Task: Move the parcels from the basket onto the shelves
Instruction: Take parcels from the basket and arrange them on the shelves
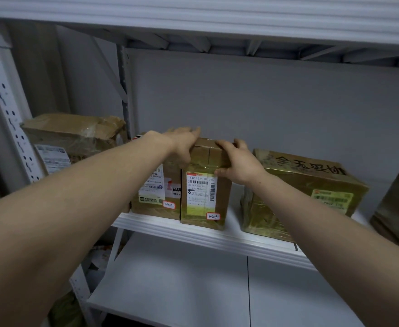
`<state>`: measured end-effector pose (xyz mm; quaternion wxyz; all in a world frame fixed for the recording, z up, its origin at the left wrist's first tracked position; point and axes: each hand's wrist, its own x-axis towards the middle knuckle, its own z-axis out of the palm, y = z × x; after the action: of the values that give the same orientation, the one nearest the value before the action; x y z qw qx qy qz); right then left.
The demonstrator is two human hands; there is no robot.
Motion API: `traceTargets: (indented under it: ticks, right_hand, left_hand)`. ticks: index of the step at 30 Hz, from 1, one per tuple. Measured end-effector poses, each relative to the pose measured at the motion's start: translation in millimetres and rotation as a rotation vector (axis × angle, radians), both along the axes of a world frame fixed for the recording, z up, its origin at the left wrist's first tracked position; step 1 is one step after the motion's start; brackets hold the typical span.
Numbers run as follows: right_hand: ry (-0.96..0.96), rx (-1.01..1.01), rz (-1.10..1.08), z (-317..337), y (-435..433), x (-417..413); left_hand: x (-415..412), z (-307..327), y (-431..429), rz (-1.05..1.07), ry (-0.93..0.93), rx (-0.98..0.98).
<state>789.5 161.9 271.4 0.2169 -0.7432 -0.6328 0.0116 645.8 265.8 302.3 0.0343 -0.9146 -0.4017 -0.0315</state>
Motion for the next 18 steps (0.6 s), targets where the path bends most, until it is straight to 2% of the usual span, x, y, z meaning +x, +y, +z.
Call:
traceTargets:
  ticks: [4,18]
  right_hand:
    - [-0.011,-0.010,0.006,2.3,-1.0,-0.5]
    - [-0.019,-0.045,-0.030,0.8,2.4,-6.8]
  left_hand:
    - [-17.9,-3.1,4.3,0.106,0.027,-0.067]
    - [-34.8,-11.5,5.5,0.010,-0.023,-0.022]
